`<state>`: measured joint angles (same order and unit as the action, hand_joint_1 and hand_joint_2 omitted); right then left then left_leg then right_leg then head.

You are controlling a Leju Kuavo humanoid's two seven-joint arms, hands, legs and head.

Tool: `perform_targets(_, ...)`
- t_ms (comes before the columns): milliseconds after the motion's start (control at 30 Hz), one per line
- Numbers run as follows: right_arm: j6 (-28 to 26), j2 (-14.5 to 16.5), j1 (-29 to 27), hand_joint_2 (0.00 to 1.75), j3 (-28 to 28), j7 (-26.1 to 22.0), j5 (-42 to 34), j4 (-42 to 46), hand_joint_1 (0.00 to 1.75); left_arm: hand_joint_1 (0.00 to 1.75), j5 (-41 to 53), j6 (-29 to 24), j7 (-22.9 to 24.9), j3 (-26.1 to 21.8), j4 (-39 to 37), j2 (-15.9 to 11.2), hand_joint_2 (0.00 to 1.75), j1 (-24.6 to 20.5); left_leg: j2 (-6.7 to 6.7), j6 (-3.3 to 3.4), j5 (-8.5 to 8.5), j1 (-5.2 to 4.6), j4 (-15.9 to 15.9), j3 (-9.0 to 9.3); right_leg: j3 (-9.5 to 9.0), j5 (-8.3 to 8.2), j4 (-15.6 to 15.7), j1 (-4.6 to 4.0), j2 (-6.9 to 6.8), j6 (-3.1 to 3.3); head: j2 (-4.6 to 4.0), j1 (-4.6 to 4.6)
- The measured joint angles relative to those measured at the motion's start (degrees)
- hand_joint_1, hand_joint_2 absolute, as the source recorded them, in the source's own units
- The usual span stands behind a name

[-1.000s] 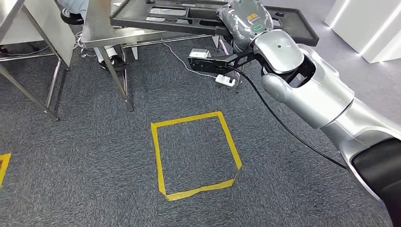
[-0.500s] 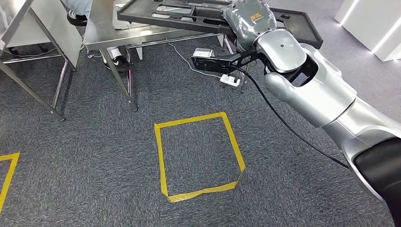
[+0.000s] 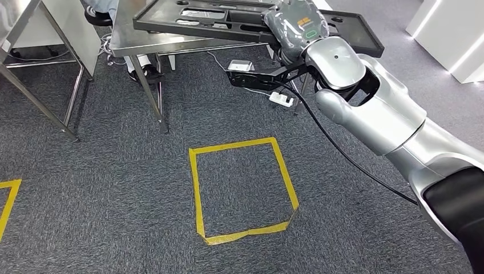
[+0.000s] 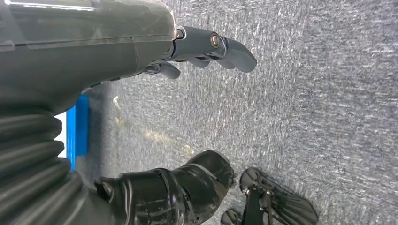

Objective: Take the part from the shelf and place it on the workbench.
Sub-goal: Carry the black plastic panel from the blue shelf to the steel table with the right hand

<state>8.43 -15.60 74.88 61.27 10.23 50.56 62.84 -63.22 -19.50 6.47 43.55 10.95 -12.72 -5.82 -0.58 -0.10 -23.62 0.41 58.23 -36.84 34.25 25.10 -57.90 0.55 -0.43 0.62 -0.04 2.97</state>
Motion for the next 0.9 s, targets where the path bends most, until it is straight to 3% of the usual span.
perform_targets(133,-0.2,0.3,0.0,1.75,0.0,0.0,0.1,-0.2,1.75,0.00,0.0,-0.1,0.2,0.3,0.0,-0.1,1.75,-0.1,-0.01,0.18,-0.08,-0.03,0.1,-0.02,-0.11,-0.05,0.2,0.06,-0.03,-1.27,0.00,0.02)
perform_targets(200,-0.4,0.7,-0.1,1.75,0.0,0.0,0.4,-0.3,1.75,0.00,0.1,-0.6,0.3,0.3,0.0,-0.1,1.75,-0.1,0.00,0.22,-0.07,-0.04,0.1,-0.01,-0.10,-0.04,0.2,0.05,-0.02,-1.51,0.00,0.02)
perform_targets(667,-0.5,2.3,-0.4,1.75,0.0,-0.1,0.8,-1.5,1.75,0.00,0.4,-1.9,0.7,0.4,0.0,-0.5,1.75,-0.2,0.00,-0.07,0.14,0.18,-0.3,0.25,-0.01,-0.04,0.1,-0.09,0.01,-1.53,0.00,0.04)
perform_targets(767,-0.5,2.6,-0.4,1.75,0.0,-0.1,0.8,-1.7,1.75,0.00,0.4,-1.9,0.7,0.4,0.0,-0.7,1.75,-0.2,0.01,0.76,0.01,0.04,-0.6,0.48,-0.30,-0.18,0.7,0.04,0.01,-1.83,0.00,0.08)
perform_targets(833,-0.6,2.7,-0.4,1.75,0.0,-0.1,0.9,-1.8,1.75,0.00,0.3,-1.8,0.9,0.4,0.0,-0.9,1.75,-0.2,0.11,1.42,0.56,0.48,-2.4,1.75,-0.46,0.05,0.6,-0.03,0.09,-2.09,0.00,-0.04)
perform_targets(900,-0.8,2.9,-0.4,1.75,0.0,-0.1,1.1,-2.0,1.75,0.00,0.2,-1.7,1.0,0.4,0.0,-0.9,1.75,-0.3,0.25,1.60,1.16,0.94,-4.0,2.93,1.30,2.17,-3.2,0.01,0.29,-2.22,0.00,-0.34)
